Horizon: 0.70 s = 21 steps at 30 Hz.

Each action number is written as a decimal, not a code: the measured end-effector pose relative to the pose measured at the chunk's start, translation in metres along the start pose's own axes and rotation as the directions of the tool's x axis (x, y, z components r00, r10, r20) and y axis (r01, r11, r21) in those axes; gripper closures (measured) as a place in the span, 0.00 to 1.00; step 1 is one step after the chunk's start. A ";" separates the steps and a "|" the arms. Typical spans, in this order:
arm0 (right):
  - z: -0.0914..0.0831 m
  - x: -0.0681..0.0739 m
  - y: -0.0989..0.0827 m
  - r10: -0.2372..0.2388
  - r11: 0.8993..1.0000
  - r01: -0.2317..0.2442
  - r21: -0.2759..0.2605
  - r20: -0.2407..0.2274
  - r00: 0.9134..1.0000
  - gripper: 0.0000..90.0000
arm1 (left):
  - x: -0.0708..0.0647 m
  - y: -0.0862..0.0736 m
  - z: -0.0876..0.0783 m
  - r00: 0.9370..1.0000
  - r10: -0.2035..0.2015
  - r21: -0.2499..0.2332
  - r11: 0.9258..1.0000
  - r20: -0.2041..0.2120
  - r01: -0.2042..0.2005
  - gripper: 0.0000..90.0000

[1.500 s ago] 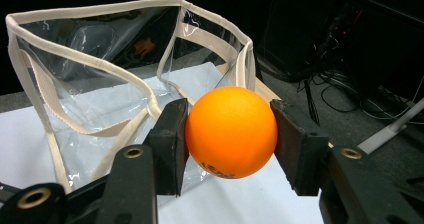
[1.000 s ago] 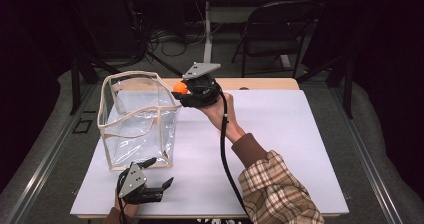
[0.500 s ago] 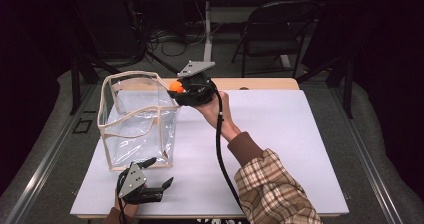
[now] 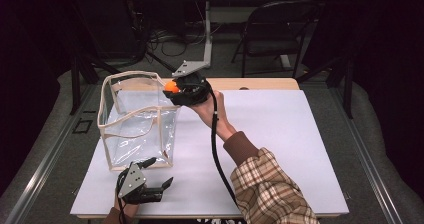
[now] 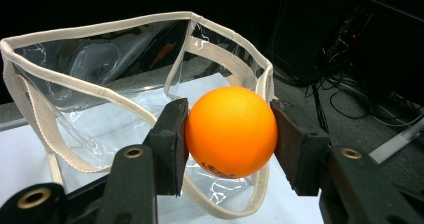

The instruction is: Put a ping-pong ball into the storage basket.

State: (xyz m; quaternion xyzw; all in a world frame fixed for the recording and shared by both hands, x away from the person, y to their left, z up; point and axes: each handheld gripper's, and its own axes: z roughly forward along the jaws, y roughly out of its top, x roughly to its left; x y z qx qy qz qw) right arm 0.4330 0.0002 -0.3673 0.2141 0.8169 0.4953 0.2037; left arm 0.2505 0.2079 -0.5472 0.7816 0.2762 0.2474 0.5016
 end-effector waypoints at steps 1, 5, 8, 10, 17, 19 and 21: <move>0.001 0.000 0.000 -0.001 1.000 0.001 0.000 0.001 1.000 0.57 | 0.000 0.000 0.000 1.000 0.001 0.001 1.000 0.000 -0.001 0.18; 0.004 0.002 0.002 -0.005 1.000 0.005 0.007 0.001 1.000 0.57 | 0.000 0.000 0.000 1.000 0.002 0.001 1.000 0.001 -0.002 0.18; 0.005 0.002 0.003 -0.007 1.000 0.007 0.009 0.001 1.000 0.57 | 0.000 0.000 0.000 1.000 0.001 0.000 1.000 0.001 -0.001 0.18; 0.007 0.002 0.004 -0.005 1.000 0.005 0.009 0.001 1.000 0.57 | 0.000 0.000 0.000 1.000 0.002 0.001 1.000 0.002 -0.002 0.18; 0.011 0.002 0.005 -0.002 1.000 0.002 0.011 0.002 1.000 0.57 | 0.000 0.000 0.000 1.000 0.002 0.001 1.000 0.004 -0.002 0.18; 0.013 0.002 0.004 0.000 1.000 0.000 0.013 0.000 1.000 0.57 | 0.000 0.000 0.000 1.000 0.004 0.000 1.000 0.004 -0.004 0.18; 0.015 0.002 0.005 0.001 1.000 -0.001 0.017 -0.002 1.000 0.57 | 0.000 0.000 0.000 1.000 0.001 0.000 1.000 0.004 -0.001 0.18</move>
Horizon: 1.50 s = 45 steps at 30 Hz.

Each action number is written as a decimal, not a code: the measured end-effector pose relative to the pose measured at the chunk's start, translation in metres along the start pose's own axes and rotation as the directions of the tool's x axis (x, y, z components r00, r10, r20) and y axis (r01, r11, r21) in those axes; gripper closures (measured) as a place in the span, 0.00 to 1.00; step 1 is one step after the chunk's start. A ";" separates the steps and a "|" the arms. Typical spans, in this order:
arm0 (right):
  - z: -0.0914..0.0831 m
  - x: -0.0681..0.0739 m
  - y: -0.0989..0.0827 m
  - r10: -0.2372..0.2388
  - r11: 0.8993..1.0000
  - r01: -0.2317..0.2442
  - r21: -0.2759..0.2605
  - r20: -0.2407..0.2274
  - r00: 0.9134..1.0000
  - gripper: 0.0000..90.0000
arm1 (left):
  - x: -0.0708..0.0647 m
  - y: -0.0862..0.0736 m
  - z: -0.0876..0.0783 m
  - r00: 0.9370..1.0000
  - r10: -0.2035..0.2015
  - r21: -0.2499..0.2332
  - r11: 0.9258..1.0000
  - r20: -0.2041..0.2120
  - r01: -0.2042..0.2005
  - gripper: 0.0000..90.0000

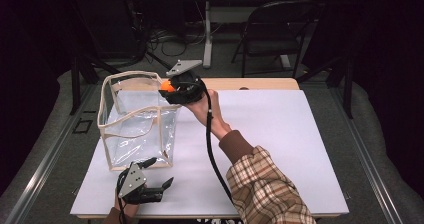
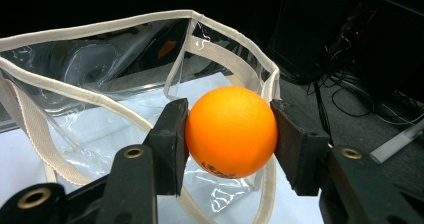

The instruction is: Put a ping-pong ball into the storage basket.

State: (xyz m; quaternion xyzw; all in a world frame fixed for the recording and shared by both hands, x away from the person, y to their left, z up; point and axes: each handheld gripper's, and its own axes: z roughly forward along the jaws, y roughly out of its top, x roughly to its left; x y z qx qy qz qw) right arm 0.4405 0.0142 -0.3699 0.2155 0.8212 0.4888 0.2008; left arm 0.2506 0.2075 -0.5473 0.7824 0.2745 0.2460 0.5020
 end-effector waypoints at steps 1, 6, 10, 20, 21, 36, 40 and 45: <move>0.001 0.000 0.000 0.002 1.000 -0.002 0.001 0.000 1.000 0.57 | 0.000 0.000 0.000 1.000 0.000 0.000 1.000 0.000 0.000 0.18; 0.004 0.001 0.002 0.000 1.000 0.000 0.001 -0.002 1.000 0.57 | 0.000 0.000 0.000 1.000 0.002 0.001 1.000 0.000 -0.002 0.18; 0.007 0.002 0.003 -0.001 1.000 0.001 0.005 -0.004 1.000 0.57 | 0.000 0.000 0.000 1.000 0.004 -0.001 1.000 0.001 -0.004 0.18; 0.016 0.006 0.006 0.002 1.000 -0.002 0.014 -0.007 1.000 0.57 | 0.000 0.000 0.000 1.000 0.003 -0.001 1.000 0.000 -0.003 0.18; 0.017 0.006 0.006 0.005 1.000 -0.005 0.014 -0.008 1.000 0.57 | 0.000 0.000 0.000 1.000 0.003 -0.001 1.000 0.000 -0.003 0.18; 0.032 0.010 0.005 0.010 0.999 -0.009 0.039 -0.012 1.000 0.57 | 0.001 0.000 -0.001 1.000 0.005 -0.001 1.000 0.000 -0.005 0.18; 0.035 0.011 0.005 0.011 0.999 -0.011 0.044 -0.011 1.000 0.57 | 0.001 0.000 -0.001 1.000 0.006 -0.001 1.000 0.001 -0.006 0.18; 0.038 0.013 0.005 0.014 0.998 -0.013 0.053 -0.014 1.000 0.56 | 0.001 0.000 -0.001 1.000 0.006 0.000 1.000 0.004 -0.006 0.18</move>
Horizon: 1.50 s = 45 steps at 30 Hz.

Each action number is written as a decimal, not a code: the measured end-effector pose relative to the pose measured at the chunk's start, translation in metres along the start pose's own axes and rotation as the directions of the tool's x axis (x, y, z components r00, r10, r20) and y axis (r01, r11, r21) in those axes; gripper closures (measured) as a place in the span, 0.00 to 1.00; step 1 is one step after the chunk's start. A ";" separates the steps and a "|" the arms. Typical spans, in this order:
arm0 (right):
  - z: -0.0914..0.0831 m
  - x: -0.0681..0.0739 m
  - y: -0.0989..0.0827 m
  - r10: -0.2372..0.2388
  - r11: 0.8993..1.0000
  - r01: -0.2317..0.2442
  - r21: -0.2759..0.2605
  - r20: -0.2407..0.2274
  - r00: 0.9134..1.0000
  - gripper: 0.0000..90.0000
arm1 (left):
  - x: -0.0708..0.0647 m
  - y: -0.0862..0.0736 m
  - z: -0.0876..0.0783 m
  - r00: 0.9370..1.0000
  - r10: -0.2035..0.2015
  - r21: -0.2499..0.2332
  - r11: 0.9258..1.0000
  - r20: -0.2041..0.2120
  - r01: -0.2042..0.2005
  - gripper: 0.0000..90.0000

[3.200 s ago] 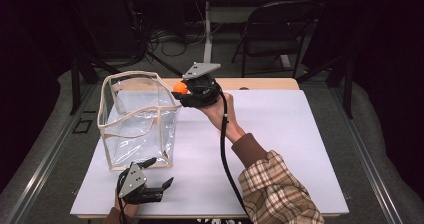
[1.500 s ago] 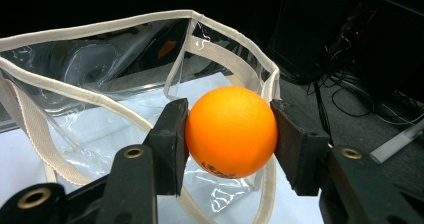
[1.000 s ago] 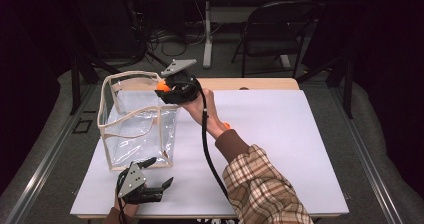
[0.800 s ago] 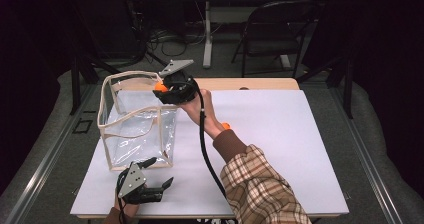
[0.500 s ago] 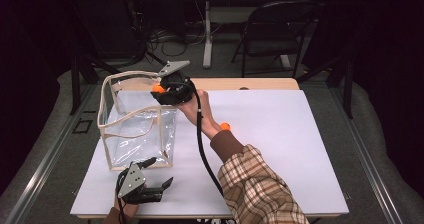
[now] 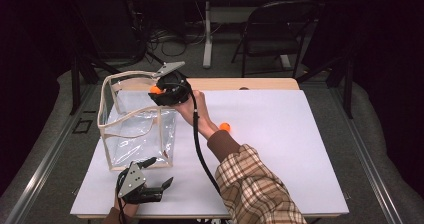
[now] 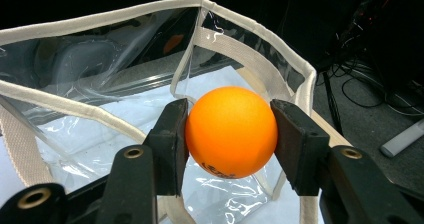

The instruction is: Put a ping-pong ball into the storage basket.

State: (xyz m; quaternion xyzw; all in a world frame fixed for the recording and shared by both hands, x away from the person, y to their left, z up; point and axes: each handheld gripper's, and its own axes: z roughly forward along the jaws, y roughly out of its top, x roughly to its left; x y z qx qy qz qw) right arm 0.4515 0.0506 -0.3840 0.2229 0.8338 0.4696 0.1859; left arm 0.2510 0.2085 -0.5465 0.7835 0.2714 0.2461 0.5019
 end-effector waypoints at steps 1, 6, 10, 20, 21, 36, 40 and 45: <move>0.001 0.000 0.000 0.002 1.000 -0.002 -0.005 0.002 1.000 0.57 | 0.000 0.000 0.000 1.000 0.000 -0.001 1.000 -0.002 0.000 0.18; 0.005 0.002 0.000 0.001 1.000 -0.001 0.013 0.004 1.000 0.56 | 0.000 0.000 0.000 1.000 0.000 -0.002 1.000 -0.002 0.000 0.18; 0.009 0.002 -0.001 0.007 1.000 -0.007 0.022 0.006 1.000 0.56 | 0.000 0.000 0.000 1.000 0.001 -0.001 1.000 -0.002 -0.001 0.18; 0.014 0.002 -0.003 0.035 0.998 -0.035 0.043 -0.004 0.999 0.44 | 0.000 0.000 0.000 1.000 0.001 -0.002 1.000 0.001 -0.001 0.18; 0.012 0.001 -0.003 0.045 0.998 -0.045 0.043 -0.005 0.999 0.42 | 0.000 0.000 0.000 1.000 0.001 -0.002 1.000 0.001 -0.001 0.18; -0.019 -0.010 -0.022 0.081 0.995 -0.078 0.057 -0.062 0.995 0.21 | 0.000 0.000 0.000 1.000 0.001 0.001 1.000 0.000 -0.001 0.18; -0.029 -0.011 -0.029 0.080 0.996 -0.077 0.048 -0.065 0.995 0.17 | 0.000 0.000 0.000 1.000 0.002 0.001 1.000 0.000 -0.002 0.18; -0.039 -0.013 -0.038 0.082 0.996 -0.079 0.048 -0.066 0.995 0.15 | 0.000 0.000 0.000 1.000 0.001 0.001 1.000 -0.001 -0.001 0.18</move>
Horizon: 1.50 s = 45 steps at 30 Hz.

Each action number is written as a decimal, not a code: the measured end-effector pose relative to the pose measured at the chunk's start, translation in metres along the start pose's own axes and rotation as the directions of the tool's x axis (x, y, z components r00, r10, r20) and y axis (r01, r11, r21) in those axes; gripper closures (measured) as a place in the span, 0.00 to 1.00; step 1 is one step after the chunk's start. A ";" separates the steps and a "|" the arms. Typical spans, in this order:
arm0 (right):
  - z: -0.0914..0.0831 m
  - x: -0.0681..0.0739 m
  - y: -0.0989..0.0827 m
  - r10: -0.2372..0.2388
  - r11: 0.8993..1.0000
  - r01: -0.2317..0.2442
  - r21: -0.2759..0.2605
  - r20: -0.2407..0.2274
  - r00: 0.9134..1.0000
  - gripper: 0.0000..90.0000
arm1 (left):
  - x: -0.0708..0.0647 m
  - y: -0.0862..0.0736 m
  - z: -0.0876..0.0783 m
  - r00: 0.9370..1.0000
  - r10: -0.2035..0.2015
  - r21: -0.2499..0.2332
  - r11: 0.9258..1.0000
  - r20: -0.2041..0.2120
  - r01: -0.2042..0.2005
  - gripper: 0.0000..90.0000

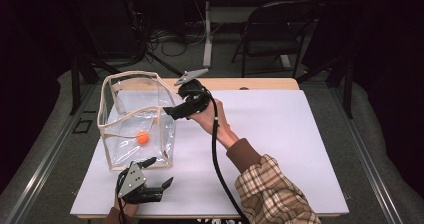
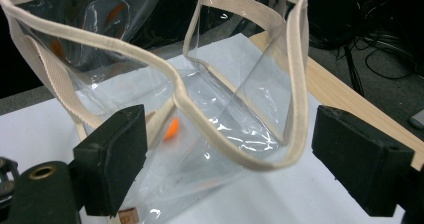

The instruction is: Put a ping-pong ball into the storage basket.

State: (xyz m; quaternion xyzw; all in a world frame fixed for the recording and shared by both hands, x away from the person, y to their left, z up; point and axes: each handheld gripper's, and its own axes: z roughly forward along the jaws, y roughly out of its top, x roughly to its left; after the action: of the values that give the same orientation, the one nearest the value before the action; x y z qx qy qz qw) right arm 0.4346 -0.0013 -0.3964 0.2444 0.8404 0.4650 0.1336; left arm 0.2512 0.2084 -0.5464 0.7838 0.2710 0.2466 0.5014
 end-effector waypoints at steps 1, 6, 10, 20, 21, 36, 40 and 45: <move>-0.005 -0.002 -0.006 0.002 1.000 -0.002 -0.010 0.005 1.000 0.15 | 0.000 0.000 0.000 1.000 0.000 0.000 1.000 0.000 0.000 0.18; -0.012 -0.004 -0.013 0.001 1.000 -0.001 -0.016 0.011 1.000 0.14 | 0.000 0.000 0.000 1.000 0.000 0.000 1.000 -0.001 0.000 0.18; -0.012 -0.004 -0.013 0.001 1.000 -0.001 -0.016 0.011 1.000 0.14 | 0.000 0.000 0.001 1.000 0.001 0.000 1.000 -0.001 -0.001 0.18; -0.039 -0.018 -0.053 0.013 1.000 -0.013 -0.009 0.040 0.999 0.10 | 0.000 0.000 0.001 1.000 -0.003 0.002 1.000 0.001 0.003 0.18; -0.040 -0.019 -0.056 0.015 1.000 -0.015 -0.007 0.040 0.999 0.10 | 0.000 0.000 0.001 1.000 -0.003 0.002 1.000 0.001 0.003 0.18; -0.050 -0.024 -0.093 0.028 0.999 -0.029 0.016 0.049 0.998 0.09 | 0.001 -0.001 0.003 1.000 -0.002 0.001 1.000 0.012 0.002 0.18; -0.056 -0.026 -0.107 0.035 0.999 -0.036 0.017 0.062 0.997 0.09 | 0.002 -0.001 0.002 1.000 -0.010 -0.005 1.000 0.010 0.010 0.18; -0.061 -0.026 -0.117 0.032 0.999 -0.034 0.025 0.074 0.997 0.08 | 0.001 -0.001 0.003 1.000 -0.003 -0.002 1.000 0.014 0.003 0.18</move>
State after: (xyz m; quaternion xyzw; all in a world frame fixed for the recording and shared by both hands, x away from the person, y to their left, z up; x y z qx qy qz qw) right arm 0.3957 -0.1114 -0.4633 0.2768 0.8368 0.4467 0.1535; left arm 0.2540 0.2078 -0.5481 0.7846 0.2685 0.2407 0.5044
